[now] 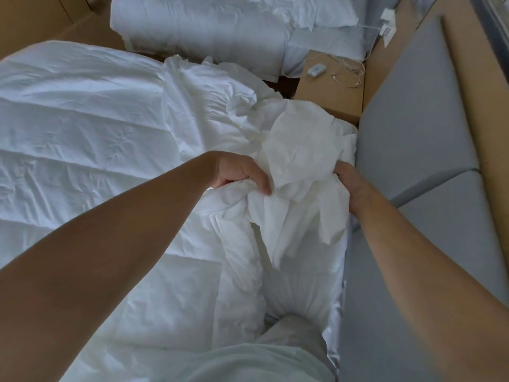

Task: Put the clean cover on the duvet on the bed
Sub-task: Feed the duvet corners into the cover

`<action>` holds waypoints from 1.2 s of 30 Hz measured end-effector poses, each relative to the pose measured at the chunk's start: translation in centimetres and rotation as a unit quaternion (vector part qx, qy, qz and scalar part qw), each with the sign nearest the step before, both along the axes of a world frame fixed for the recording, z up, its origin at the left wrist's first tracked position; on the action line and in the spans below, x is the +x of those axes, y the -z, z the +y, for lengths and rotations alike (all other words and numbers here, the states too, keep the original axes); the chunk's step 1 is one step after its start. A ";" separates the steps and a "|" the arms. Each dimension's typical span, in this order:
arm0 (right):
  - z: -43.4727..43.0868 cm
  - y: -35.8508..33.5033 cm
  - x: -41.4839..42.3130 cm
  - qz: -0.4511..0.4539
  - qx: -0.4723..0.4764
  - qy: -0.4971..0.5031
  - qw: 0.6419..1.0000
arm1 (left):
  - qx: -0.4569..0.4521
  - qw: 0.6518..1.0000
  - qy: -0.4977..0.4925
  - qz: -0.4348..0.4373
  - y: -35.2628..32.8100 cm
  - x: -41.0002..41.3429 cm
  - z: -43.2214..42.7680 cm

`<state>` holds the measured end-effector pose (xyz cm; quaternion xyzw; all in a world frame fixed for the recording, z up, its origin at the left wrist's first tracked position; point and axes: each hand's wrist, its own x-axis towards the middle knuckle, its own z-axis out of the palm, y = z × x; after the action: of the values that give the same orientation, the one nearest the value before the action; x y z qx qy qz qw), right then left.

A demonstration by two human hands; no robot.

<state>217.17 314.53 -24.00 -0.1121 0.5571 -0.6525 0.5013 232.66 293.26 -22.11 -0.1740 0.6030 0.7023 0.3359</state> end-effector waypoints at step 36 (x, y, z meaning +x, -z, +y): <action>-2.0 -1.3 4.6 -0.028 0.127 -0.370 0.920 | -0.153 0.952 -0.226 0.142 -1.0 -0.4 3.4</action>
<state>221.76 312.56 -22.66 -0.2271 0.5397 -0.3466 0.7328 232.31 296.69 -21.07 -0.2535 0.6894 0.6768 0.0491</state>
